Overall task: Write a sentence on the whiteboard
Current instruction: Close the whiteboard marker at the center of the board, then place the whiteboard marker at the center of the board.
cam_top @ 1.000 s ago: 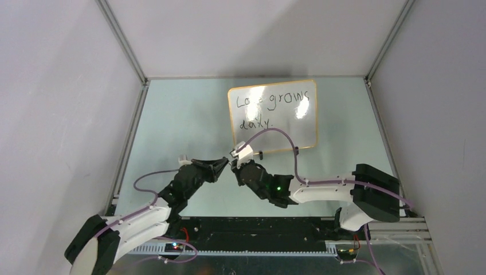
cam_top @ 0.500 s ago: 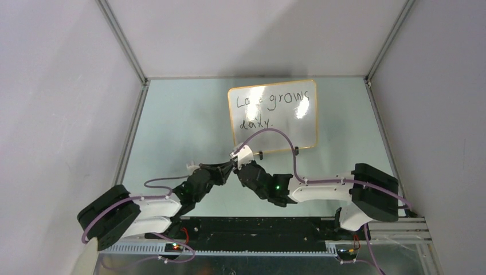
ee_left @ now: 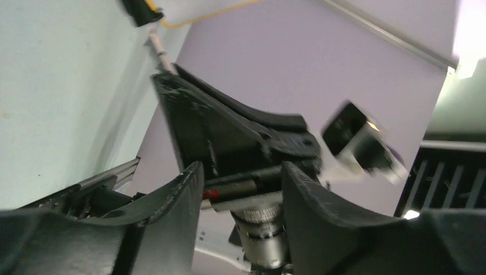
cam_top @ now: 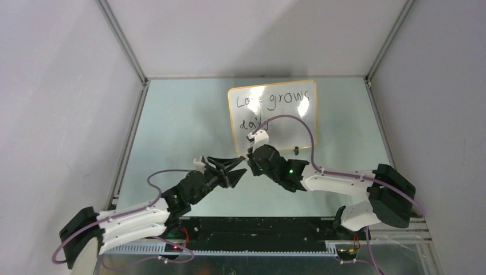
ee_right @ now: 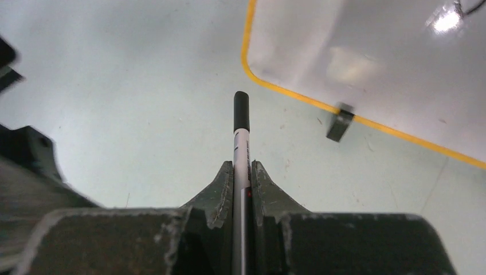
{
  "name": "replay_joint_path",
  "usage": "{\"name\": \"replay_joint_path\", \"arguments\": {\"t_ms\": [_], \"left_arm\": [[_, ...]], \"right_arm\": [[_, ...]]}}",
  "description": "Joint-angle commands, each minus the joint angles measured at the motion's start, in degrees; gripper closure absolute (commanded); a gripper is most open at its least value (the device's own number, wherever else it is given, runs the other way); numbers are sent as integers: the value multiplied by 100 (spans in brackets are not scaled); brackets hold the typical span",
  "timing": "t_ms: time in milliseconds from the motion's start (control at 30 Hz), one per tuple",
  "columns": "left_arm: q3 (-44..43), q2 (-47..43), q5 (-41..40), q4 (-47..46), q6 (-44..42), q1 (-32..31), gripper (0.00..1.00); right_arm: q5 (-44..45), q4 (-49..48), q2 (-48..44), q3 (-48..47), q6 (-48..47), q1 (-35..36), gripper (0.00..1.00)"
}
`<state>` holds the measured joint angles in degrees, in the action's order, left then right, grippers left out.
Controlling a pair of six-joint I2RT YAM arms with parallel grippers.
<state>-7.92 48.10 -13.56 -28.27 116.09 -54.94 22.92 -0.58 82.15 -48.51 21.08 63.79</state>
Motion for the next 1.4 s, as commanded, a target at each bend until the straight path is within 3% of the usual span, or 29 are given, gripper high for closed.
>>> {"name": "replay_joint_path", "arguments": {"t_ms": [0, 67, 167, 333, 467, 700, 833, 1100, 1200, 1367], "left_arm": [[-320, -811, 36, 1679, -244, 4, 32], [-225, -1111, -45, 1946, -269, 108, 26], [-210, -1577, -120, 2499, -411, 320, 25], [-660, -2051, -630, 4054, -1292, 604, 24], [-1072, -2293, -1105, 4660, -2677, 1022, 22], [-2099, -2024, -1728, 5370, -5363, 1460, 18], [-2539, -1930, -2008, 5702, -5817, 1472, 18], [-2314, -2355, -2219, 5775, -5870, 1478, 18], [-2307, -2423, -2226, 5821, -5888, 1480, 18], [-2392, -2395, -2282, 5712, -6167, 1487, 19]], "right_arm": [[-758, 834, -679, -193, 391, -337, 100], [-961, 1254, -906, -277, 422, -565, 100], [-1204, 2041, -1109, -546, 411, -732, 100], [-1800, 4273, -880, -1446, 312, -1038, 100], [-1684, 5621, -726, -1826, 213, -1082, 100], [-1660, 6779, -245, -2214, -56, -956, 100], [-1396, 6854, 469, -2305, -69, -805, 100], [-1233, 5887, 1218, -1688, 230, -672, 100], [-1223, 5808, 1051, -1688, 276, -631, 100], [-945, 6018, -145, -1717, 315, -1092, 100]]}}
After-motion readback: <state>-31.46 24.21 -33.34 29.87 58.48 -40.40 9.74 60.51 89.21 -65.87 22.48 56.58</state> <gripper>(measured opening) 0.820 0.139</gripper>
